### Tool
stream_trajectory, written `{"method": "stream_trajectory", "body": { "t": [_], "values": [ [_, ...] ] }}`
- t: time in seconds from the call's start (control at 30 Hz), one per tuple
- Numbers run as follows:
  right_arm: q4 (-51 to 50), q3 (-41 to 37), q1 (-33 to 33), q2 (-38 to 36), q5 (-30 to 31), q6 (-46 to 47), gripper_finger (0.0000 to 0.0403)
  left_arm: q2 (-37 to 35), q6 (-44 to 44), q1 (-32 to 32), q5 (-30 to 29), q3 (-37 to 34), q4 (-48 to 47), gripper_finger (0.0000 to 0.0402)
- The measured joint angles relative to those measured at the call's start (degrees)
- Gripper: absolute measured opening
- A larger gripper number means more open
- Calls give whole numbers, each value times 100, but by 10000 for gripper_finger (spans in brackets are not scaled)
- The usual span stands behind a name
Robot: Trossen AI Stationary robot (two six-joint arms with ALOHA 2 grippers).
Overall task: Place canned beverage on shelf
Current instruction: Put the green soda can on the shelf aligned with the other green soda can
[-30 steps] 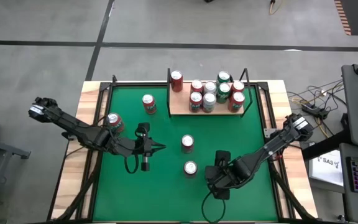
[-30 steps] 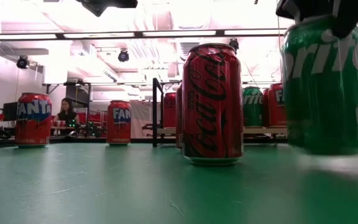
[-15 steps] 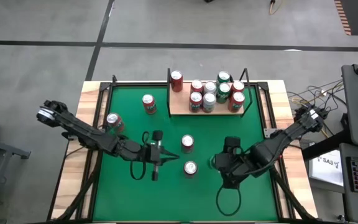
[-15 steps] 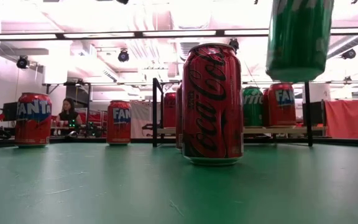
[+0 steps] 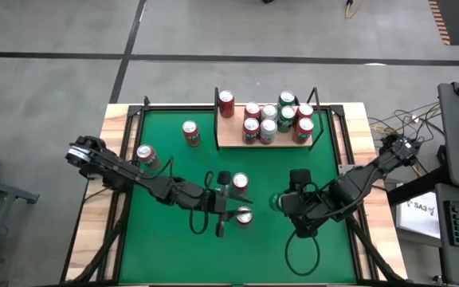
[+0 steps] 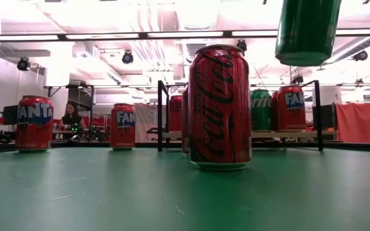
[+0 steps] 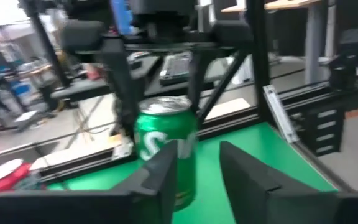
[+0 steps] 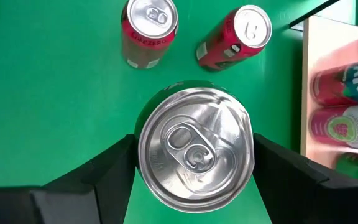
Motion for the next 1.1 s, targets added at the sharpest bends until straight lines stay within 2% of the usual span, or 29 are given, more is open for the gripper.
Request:
{"method": "stream_trajectory", "body": {
  "t": [0.3, 0.5, 0.7, 1.1],
  "values": [
    [3, -13, 0, -164, 20, -74, 265, 788, -348, 252, 102, 648, -30, 233],
    [1, -15, 0, -168, 13, -72, 265, 1339, -222, 355, 103, 1251, -314, 290],
    [-3, -15, 0, -168, -1, -87, 265, 1461, -285, 448, 98, 1387, -430, 314],
    [58, -22, 0, -163, 77, -290, 265, 1823, -455, 561, 138, 1362, -191, 316]
  ]
}}
